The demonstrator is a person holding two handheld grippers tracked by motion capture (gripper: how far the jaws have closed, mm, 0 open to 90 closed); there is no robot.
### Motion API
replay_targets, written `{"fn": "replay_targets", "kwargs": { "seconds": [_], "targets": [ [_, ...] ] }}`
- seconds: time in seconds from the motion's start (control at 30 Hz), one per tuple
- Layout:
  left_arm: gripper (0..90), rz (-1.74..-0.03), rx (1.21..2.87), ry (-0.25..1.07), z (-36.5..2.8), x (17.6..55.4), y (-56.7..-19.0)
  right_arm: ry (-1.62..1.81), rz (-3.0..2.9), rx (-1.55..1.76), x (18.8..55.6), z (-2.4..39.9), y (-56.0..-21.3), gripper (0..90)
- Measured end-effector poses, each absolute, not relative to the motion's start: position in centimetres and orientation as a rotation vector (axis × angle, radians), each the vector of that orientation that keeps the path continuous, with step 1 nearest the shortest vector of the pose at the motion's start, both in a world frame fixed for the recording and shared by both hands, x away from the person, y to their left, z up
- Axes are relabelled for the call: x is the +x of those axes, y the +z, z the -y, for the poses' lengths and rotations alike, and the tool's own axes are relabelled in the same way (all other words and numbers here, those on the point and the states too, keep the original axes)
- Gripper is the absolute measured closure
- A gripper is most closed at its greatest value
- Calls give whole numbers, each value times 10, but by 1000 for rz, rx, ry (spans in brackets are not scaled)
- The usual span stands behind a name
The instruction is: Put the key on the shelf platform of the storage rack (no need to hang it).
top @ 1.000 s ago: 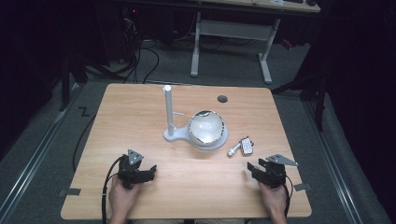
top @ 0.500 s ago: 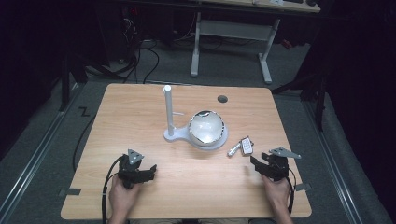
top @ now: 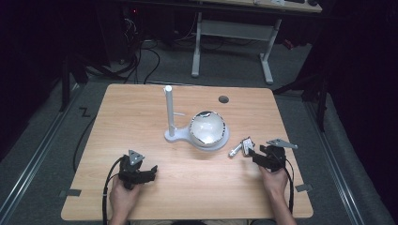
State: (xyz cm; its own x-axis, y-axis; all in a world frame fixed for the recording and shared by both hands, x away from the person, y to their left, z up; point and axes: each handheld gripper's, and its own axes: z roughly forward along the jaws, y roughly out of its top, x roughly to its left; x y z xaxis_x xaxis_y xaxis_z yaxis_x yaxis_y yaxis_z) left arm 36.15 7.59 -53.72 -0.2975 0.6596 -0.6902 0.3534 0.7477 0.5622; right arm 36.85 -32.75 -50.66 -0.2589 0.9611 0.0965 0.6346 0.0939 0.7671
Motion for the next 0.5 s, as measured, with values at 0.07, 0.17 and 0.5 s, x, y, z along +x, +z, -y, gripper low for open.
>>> {"fn": "replay_targets", "kwargs": {
  "seconds": [0.07, 0.17, 0.5],
  "targets": [
    [168, -1913, 775, 372, -76, 362, -537, 1006, -1951, 1553, 373, 325, -506, 415],
    [168, -1912, 778, 373, -76, 361, -537, 984, -1971, 1547, 379, 321, -505, 406],
    [168, -1908, 785, 375, -76, 361, -537, 962, -1987, 1574, 390, 317, -515, 384]
  ]
}}
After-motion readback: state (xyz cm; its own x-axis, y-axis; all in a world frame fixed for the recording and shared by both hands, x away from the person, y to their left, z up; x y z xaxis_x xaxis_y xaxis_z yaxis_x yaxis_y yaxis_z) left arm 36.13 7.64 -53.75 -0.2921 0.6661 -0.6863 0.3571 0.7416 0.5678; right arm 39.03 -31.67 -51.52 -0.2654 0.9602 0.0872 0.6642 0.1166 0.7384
